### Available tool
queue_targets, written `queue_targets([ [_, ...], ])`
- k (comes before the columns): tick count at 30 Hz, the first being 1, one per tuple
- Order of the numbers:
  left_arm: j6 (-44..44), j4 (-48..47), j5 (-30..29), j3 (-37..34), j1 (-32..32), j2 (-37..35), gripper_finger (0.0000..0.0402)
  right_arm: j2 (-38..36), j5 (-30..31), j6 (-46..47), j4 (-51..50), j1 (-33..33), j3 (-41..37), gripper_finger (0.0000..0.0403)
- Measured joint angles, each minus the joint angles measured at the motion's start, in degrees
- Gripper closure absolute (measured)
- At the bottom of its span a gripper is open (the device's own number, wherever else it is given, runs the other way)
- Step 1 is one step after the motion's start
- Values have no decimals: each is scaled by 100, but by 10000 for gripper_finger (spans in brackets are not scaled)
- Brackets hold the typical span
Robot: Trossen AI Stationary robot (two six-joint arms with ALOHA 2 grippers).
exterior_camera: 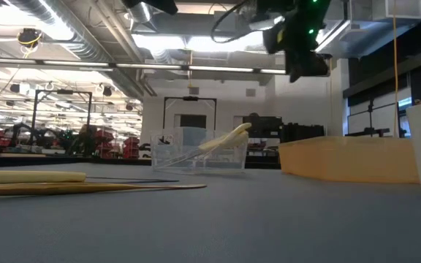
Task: Sort silverware by color (type)
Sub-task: Put the white knife into the orange bin
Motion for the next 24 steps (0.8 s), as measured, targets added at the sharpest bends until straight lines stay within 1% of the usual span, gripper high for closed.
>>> queue_targets([
  [4, -453, -50, 124, 4, -129, 54, 243, -348, -295, 653, -340, 0, 0, 262],
  [11, -1331, -423, 168, 0, -376, 104, 243, -940, -814, 1281, -538, 0, -2, 262],
  [16, -2541, -979, 416, 0, -559, 169, 243, -1219, -1285, 1686, -550, 0, -2, 262],
  [20, -3709, -1684, 721, -3, -767, 207, 244, -1291, -1665, 1945, -533, 0, -25, 262],
  [24, -4726, -2230, 846, -7, -1044, 277, 244, -1367, -1760, 2050, -413, 0, -326, 262],
])
